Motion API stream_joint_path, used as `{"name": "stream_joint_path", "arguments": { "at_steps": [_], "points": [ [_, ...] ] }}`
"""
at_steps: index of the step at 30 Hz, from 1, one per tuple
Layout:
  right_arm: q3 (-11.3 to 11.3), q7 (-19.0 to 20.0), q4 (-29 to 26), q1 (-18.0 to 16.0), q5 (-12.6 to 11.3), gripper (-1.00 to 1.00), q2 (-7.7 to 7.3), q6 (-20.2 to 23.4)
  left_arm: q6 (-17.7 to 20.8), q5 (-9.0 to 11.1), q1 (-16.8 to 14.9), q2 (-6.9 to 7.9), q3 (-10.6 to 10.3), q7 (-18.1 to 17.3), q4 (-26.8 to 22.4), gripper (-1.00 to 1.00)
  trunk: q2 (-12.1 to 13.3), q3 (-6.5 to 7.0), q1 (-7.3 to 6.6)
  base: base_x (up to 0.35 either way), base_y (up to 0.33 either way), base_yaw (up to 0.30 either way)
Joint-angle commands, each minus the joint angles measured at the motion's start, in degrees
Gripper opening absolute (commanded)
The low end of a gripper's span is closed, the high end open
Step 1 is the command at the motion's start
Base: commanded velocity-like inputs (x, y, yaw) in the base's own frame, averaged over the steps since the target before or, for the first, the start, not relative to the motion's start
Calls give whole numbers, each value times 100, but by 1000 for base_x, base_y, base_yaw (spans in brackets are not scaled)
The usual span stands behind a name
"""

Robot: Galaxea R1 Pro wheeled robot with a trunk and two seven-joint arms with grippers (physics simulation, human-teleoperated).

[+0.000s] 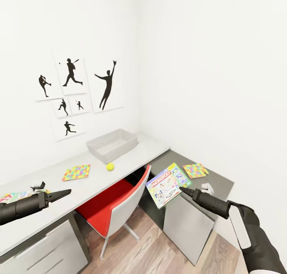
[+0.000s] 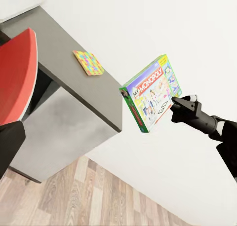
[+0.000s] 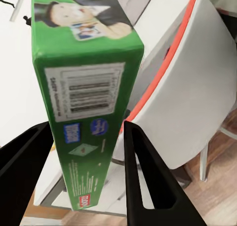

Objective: Put all the toys in the child's room - the three board games (two on the bed and one on the table), the two jigsaw puzzles on the table, and the tennis ball on the table - inside the toy box on the table in the child's room.

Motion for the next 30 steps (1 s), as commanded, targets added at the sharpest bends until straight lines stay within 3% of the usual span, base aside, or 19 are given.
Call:
{"name": "stream_joint_path", "arguments": {
  "at_steps": [1,14,23,30],
  "points": [
    [-9,25,-4,-5,-29,-100,1,42,60,-27,-8,-2,0,-33,-2,100,-13,-13,6,262,-169,287],
    [-9,34,-3,-5,-29,-100,-6,48,60,-27,-8,-2,-1,-33,-2,100,-13,-13,6,249,-191,287],
    [-9,56,-5,-5,-29,-100,-15,46,60,-29,-8,-2,0,-33,-2,100,-13,-13,6,232,-28,285],
    [-20,93,-16,-5,-77,-100,-46,57,66,-35,-8,-2,2,-33,-2,100,-13,-13,6,269,-1,71]
  ]
}}
